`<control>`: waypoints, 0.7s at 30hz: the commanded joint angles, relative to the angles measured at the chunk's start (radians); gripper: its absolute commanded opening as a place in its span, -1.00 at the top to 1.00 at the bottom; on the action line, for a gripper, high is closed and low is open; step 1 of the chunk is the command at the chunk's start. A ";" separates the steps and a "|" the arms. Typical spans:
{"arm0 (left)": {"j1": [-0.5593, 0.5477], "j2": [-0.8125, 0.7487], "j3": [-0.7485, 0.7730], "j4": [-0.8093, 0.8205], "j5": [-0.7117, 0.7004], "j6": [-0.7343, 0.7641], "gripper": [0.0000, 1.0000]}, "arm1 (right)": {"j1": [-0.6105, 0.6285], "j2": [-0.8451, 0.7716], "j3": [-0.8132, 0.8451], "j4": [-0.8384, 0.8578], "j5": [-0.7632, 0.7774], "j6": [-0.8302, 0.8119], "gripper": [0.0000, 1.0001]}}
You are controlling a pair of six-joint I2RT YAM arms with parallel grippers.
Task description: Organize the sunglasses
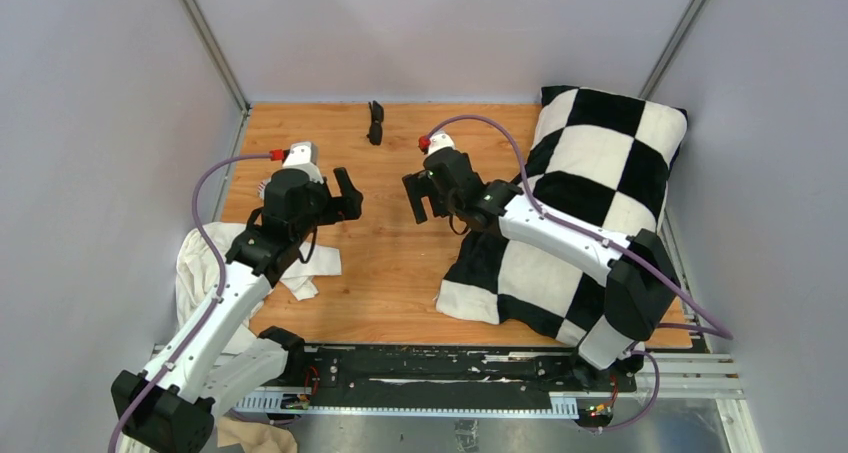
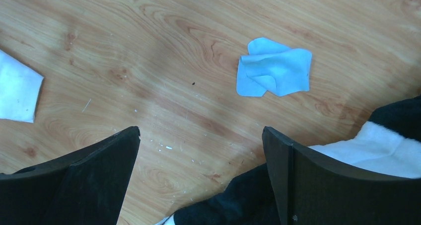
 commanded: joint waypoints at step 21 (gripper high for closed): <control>-0.003 0.099 -0.019 0.042 0.051 -0.025 -0.99 | -0.398 -0.201 -0.323 -0.308 -0.042 0.205 -0.99</control>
